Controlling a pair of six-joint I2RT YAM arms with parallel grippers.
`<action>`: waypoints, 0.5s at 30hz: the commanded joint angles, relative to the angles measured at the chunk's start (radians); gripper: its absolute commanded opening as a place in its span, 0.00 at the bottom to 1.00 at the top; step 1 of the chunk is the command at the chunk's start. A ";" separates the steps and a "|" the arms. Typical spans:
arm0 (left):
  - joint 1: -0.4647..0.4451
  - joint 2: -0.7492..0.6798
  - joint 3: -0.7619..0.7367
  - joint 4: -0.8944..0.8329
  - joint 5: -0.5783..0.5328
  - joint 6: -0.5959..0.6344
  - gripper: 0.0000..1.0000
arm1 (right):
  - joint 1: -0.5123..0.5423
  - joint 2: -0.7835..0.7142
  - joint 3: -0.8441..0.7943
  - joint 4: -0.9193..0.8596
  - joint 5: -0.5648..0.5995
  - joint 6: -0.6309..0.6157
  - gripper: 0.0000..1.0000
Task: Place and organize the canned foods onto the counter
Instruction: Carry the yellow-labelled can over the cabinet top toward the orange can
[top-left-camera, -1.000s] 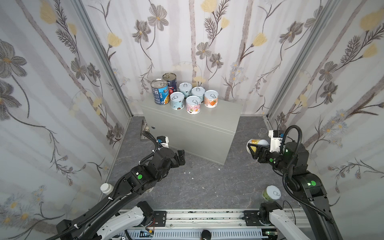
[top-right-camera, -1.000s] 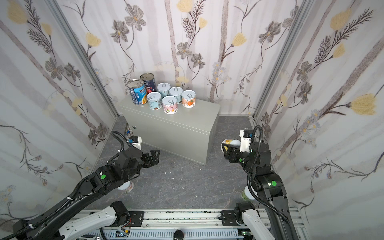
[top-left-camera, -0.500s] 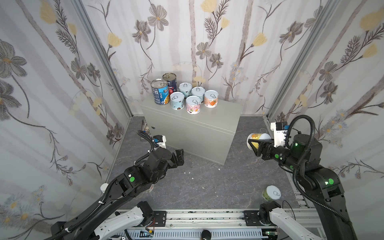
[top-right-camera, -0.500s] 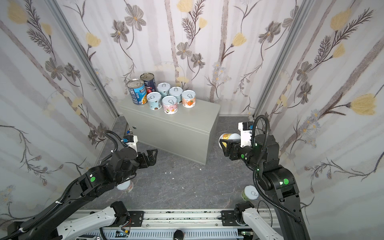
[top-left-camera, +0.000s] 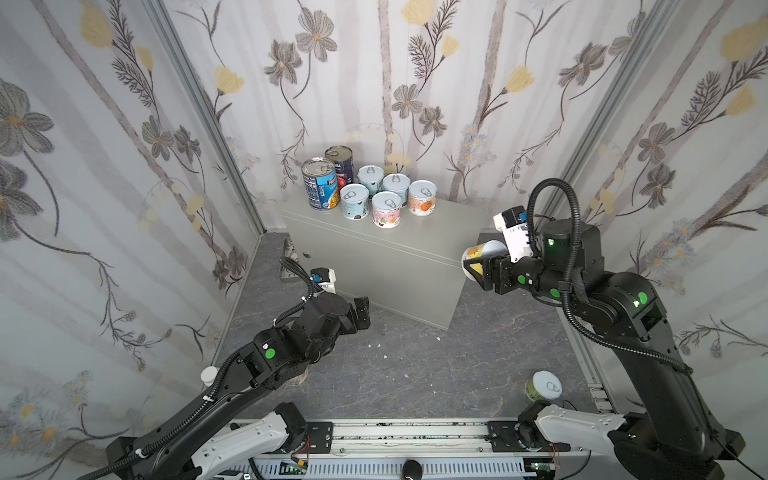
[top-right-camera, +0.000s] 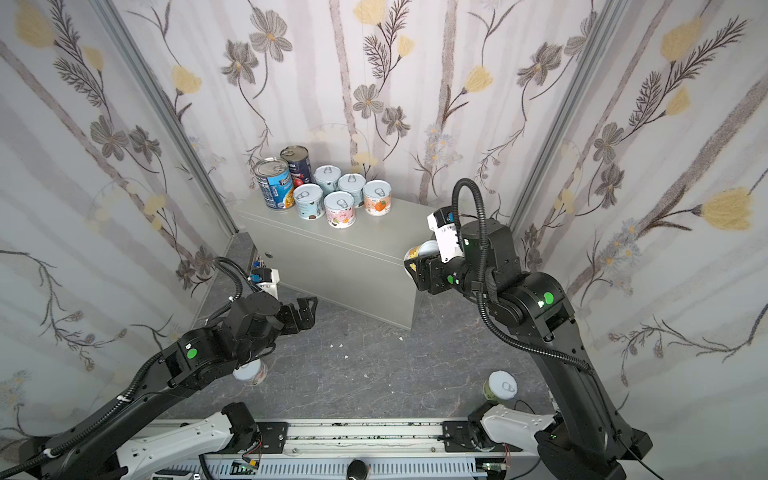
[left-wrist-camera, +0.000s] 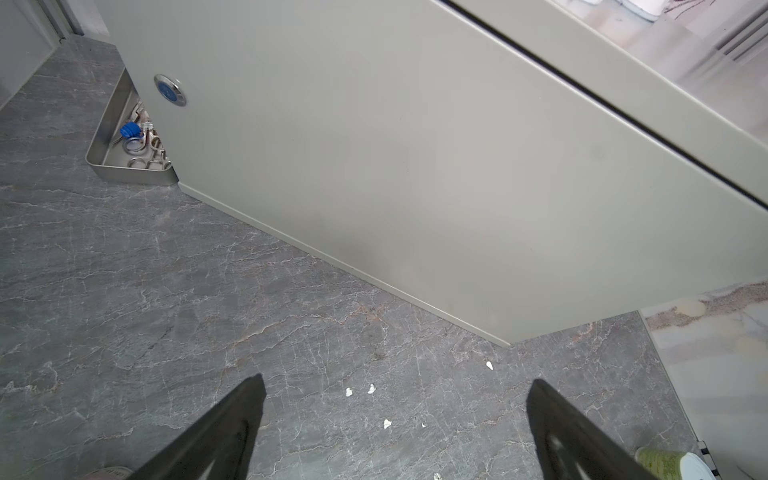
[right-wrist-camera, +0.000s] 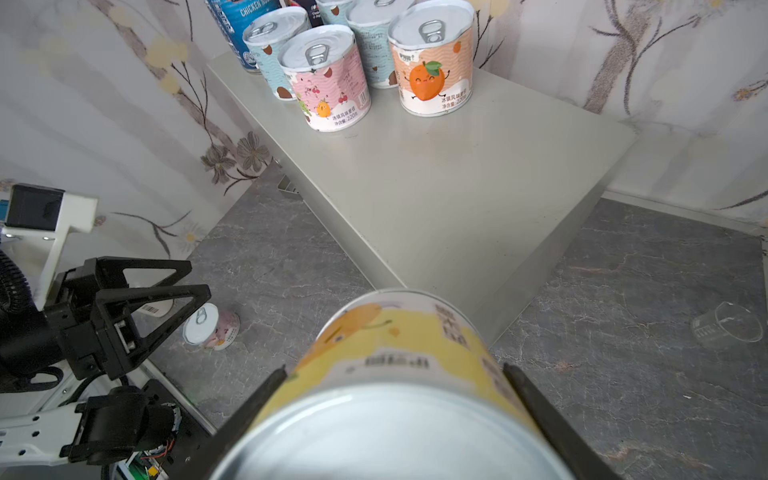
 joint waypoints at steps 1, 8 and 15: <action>0.000 0.020 -0.024 0.048 -0.007 0.014 1.00 | 0.033 0.081 0.103 -0.068 0.074 -0.044 0.59; 0.001 0.051 -0.112 0.136 0.043 0.007 1.00 | 0.041 0.172 0.180 -0.087 0.092 -0.070 0.60; 0.001 0.090 -0.153 0.185 0.089 0.006 1.00 | 0.027 0.277 0.240 -0.088 0.093 -0.101 0.60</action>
